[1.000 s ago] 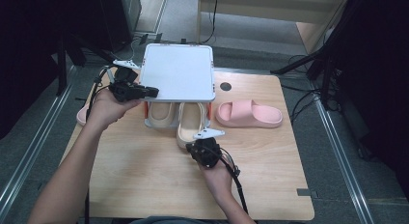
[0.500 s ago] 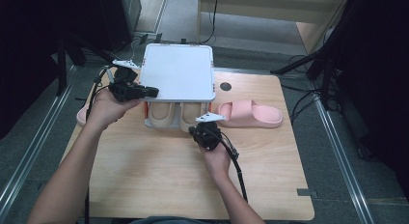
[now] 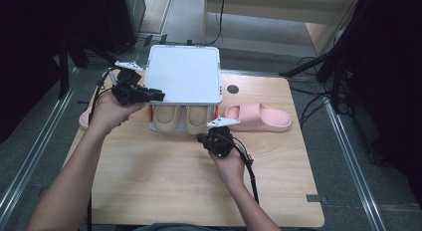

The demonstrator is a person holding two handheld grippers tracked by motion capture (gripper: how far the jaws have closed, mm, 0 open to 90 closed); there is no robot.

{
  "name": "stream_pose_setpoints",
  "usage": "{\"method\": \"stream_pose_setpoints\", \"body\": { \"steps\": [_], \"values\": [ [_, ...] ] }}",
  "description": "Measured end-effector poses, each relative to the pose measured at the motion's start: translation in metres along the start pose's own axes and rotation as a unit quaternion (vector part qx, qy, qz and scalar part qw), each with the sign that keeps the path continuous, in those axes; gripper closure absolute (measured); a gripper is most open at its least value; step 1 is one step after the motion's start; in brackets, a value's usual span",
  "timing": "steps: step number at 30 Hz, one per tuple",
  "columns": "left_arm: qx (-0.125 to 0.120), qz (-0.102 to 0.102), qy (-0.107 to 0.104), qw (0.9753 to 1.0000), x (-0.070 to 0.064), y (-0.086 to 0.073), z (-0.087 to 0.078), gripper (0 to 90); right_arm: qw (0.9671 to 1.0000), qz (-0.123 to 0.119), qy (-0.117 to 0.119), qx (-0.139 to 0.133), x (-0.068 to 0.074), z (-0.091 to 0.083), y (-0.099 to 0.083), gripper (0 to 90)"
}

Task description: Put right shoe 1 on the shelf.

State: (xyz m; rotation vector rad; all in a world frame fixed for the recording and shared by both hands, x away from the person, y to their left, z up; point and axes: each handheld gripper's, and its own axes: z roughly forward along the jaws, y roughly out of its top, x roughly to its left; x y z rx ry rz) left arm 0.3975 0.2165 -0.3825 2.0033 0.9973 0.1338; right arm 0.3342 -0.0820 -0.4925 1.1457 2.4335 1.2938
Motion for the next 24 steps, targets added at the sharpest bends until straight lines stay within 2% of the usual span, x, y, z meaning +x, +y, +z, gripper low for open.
{"method": "stream_pose_setpoints", "body": {
  "steps": [3, 5, 7, 9, 10, 12, 14, 16, 24],
  "values": [
    [-0.003, -0.001, -0.002, 1.0, -0.001, 0.0, -0.006, 63.5, 0.9999, -0.005, 0.013, 0.0, 0.003, -0.016, -0.002, 81.6],
    [-0.021, -0.003, 0.002, 0.9998, -0.001, -0.002, -0.015, 58.8, 0.9995, -0.014, 0.028, 0.0, 0.003, -0.034, -0.005, 73.8],
    [-0.022, -0.005, 0.003, 0.9997, 0.0, -0.002, -0.019, 57.6, 0.9993, -0.011, 0.036, 0.002, 0.003, -0.037, -0.007, 72.2],
    [-0.026, -0.008, 0.01, 0.9996, 0.001, -0.005, -0.026, 56.9, 0.9984, 0.003, 0.056, 0.002, 0.002, -0.045, -0.014, 70.2],
    [-0.025, -0.01, 0.014, 0.9995, 0.001, -0.007, -0.029, 56.1, 0.9976, 0.004, 0.068, 0.004, 0.001, -0.05, -0.02, 64.7],
    [-0.026, -0.012, 0.022, 0.9993, 0.001, -0.011, -0.034, 55.7, 0.9975, 0.002, 0.07, 0.007, 0.002, -0.051, -0.022, 62.2],
    [-0.031, -0.012, 0.031, 0.999, 0.001, -0.017, -0.041, 51.9, 0.9972, -0.025, 0.07, 0.004, 0.002, -0.056, -0.027, 56.9],
    [-0.034, -0.011, 0.037, 0.9987, 0.001, -0.02, -0.044, 50.8, 0.9971, -0.028, 0.071, 0.003, 0.001, -0.057, -0.027, 55.9],
    [-0.043, -0.028, 0.058, 0.997, 0.006, -0.036, -0.063, 50.1, 0.9967, -0.013, 0.078, -0.018, -0.01, -0.065, -0.015, 54.0]
  ]
}}
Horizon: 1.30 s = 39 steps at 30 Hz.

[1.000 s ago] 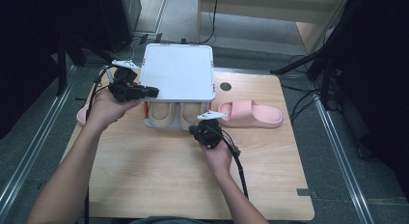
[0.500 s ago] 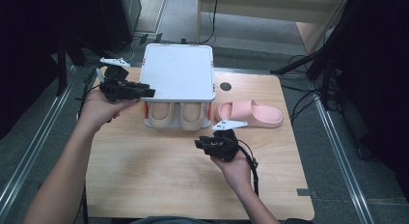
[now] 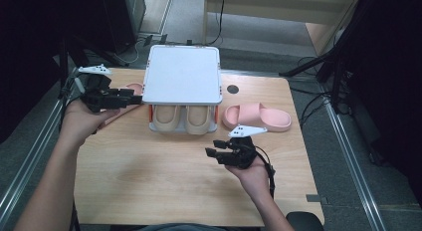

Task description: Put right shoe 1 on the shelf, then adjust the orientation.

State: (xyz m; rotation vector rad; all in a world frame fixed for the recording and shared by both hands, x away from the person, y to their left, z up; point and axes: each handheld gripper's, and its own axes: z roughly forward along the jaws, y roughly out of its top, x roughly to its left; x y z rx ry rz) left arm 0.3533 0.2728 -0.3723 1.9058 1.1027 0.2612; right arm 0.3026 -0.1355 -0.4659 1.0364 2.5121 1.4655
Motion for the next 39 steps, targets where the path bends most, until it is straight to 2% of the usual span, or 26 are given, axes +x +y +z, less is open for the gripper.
{"method": "stream_pose_setpoints", "body": {
  "steps": [5, 6, 7, 8, 9, 13, 14, 16, 18, 20, 23, 26, 33, 36, 39],
  "values": [
    [0.001, -0.01, 0.015, 0.9998, 0.008, -0.01, -0.005, 51.5, 1.0, 0.005, 0.002, 0.0, -0.005, 0.002, 0.006, 53.8],
    [0.007, -0.017, 0.017, 0.9997, 0.01, -0.013, -0.007, 53.8, 1.0, 0.0, 0.002, 0.001, -0.006, 0.002, 0.007, 53.8],
    [0.009, -0.021, 0.017, 0.9996, 0.012, -0.015, -0.008, 59.7, 1.0, -0.002, 0.002, 0.008, -0.008, 0.006, 0.009, 54.0],
    [0.009, -0.02, 0.018, 0.9996, 0.014, -0.016, -0.009, 59.7, 1.0, -0.002, 0.002, 0.008, -0.008, 0.006, 0.009, 54.0],
    [0.004, -0.017, 0.023, 0.9996, 0.016, -0.019, -0.01, 65.0, 0.9999, 0.0, 0.005, 0.012, -0.009, 0.008, 0.01, 54.2],
    [-0.003, -0.023, 0.039, 0.9989, 0.032, -0.031, -0.011, 69.7, 0.9998, -0.011, 0.003, 0.016, -0.009, 0.009, 0.012, 54.6],
    [-0.003, -0.023, 0.039, 0.9989, 0.032, -0.031, -0.011, 70.3, 0.9998, -0.011, 0.003, 0.016, -0.009, 0.009, 0.012, 54.6],
    [0.01, -0.042, 0.049, 0.9979, 0.04, -0.036, -0.01, 71.5, 0.9998, -0.006, 0.006, 0.019, -0.01, 0.011, 0.012, 55.1],
    [0.009, -0.033, 0.065, 0.9973, 0.047, -0.042, -0.008, 83.0, 0.9997, -0.009, 0.007, 0.022, -0.01, 0.012, 0.012, 55.2],
    [0.009, -0.029, 0.067, 0.9973, 0.053, -0.046, -0.005, 88.3, 0.9996, -0.011, 0.007, 0.025, -0.008, 0.012, 0.012, 55.4],
    [0.027, -0.033, 0.069, 0.9967, 0.065, -0.051, 0.001, 89.2, 0.9996, -0.014, 0.007, 0.025, -0.007, 0.013, 0.012, 55.7],
    [0.026, -0.042, 0.069, 0.9964, 0.075, -0.053, 0.004, 89.4, 0.9994, -0.013, 0.007, 0.031, -0.006, 0.015, 0.011, 55.7],
    [0.034, -0.046, 0.09, 0.9942, 0.096, -0.058, 0.016, 89.4, 0.9992, -0.014, 0.007, 0.037, -0.003, 0.016, 0.006, 55.7],
    [0.031, -0.063, 0.075, 0.9947, 0.108, -0.061, 0.022, 89.5, 0.9992, -0.013, 0.008, 0.037, -0.003, 0.016, 0.004, 55.7],
    [0.027, -0.061, 0.084, 0.9942, 0.116, -0.061, 0.027, 89.6, 0.9991, -0.011, 0.004, 0.041, -0.003, 0.015, 0.0, 55.7]
  ]
}}
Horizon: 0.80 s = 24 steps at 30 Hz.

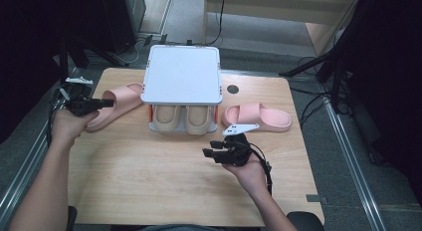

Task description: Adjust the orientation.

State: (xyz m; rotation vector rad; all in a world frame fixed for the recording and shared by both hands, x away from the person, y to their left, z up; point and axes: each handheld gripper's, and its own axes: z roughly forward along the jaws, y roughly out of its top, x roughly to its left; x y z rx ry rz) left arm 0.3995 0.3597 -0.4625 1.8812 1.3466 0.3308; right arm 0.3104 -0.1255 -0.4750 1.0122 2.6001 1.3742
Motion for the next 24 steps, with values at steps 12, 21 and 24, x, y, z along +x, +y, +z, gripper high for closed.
{"method": "stream_pose_setpoints", "body": {
  "steps": [12, 21, 24],
  "values": [
    [0.022, -0.034, 0.022, 0.9989, 0.029, -0.005, 0.026, 89.2, 0.9995, 0.017, -0.025, -0.01, 0.001, -0.017, -0.014, 55.7],
    [0.047, -0.036, 0.02, 0.9981, 0.033, -0.011, 0.043, 89.1, 0.9993, 0.02, -0.029, -0.009, 0.001, -0.018, -0.016, 55.5],
    [0.047, -0.039, 0.019, 0.9979, 0.031, -0.012, 0.042, 89.1, 0.9994, 0.02, -0.028, -0.007, 0.0, -0.017, -0.016, 55.5]
  ]
}}
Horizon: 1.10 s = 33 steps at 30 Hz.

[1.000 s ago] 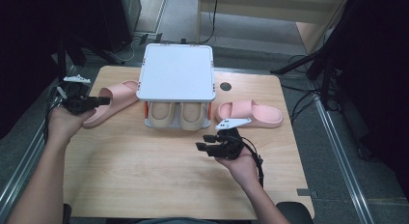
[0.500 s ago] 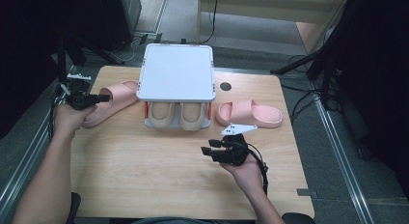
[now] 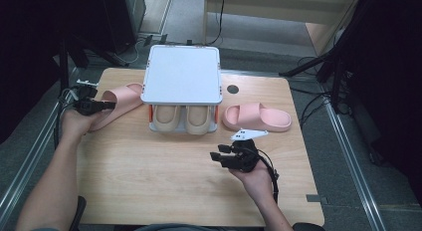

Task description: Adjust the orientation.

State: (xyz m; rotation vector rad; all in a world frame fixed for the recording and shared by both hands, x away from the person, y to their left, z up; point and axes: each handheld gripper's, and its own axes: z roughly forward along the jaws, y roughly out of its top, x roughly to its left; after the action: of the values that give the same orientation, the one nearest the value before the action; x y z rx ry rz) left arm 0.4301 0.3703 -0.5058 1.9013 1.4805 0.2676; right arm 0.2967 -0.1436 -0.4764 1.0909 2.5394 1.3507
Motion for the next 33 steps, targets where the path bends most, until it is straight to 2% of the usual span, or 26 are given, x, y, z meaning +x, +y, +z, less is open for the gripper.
{"method": "stream_pose_setpoints", "body": {
  "steps": [3, 6, 11, 21, 25, 28, 33],
  "values": [
    [-0.001, -0.005, -0.005, 1.0, -0.002, -0.001, 0.0, 89.4, 1.0, -0.001, 0.0, 0.0, 0.001, 0.0, 0.0, 55.5],
    [0.004, 0.001, -0.011, 0.9999, -0.007, 0.0, 0.002, 89.5, 1.0, -0.001, -0.001, 0.0, 0.0, -0.001, 0.0, 55.5],
    [0.013, 0.023, -0.011, 0.9996, -0.02, 0.003, 0.006, 89.5, 1.0, -0.001, 0.0, 0.001, 0.0, 0.0, 0.0, 55.5],
    [0.028, 0.049, -0.017, 0.9983, -0.044, 0.009, 0.016, 89.4, 1.0, -0.002, 0.0, 0.003, 0.001, 0.001, 0.0, 55.5],
    [0.035, 0.042, -0.028, 0.9981, -0.053, 0.012, 0.02, 89.1, 1.0, -0.001, -0.001, 0.003, 0.001, 0.001, 0.0, 55.3],
    [0.03, 0.041, -0.036, 0.9981, -0.058, 0.013, 0.021, 88.1, 1.0, -0.001, 0.0, 0.002, 0.001, 0.0, 0.0, 55.4],
    [0.024, 0.039, -0.029, 0.9985, -0.058, 0.015, 0.015, 84.9, 1.0, -0.001, 0.0, 0.001, 0.0, 0.0, 0.0, 55.3]
  ]
}}
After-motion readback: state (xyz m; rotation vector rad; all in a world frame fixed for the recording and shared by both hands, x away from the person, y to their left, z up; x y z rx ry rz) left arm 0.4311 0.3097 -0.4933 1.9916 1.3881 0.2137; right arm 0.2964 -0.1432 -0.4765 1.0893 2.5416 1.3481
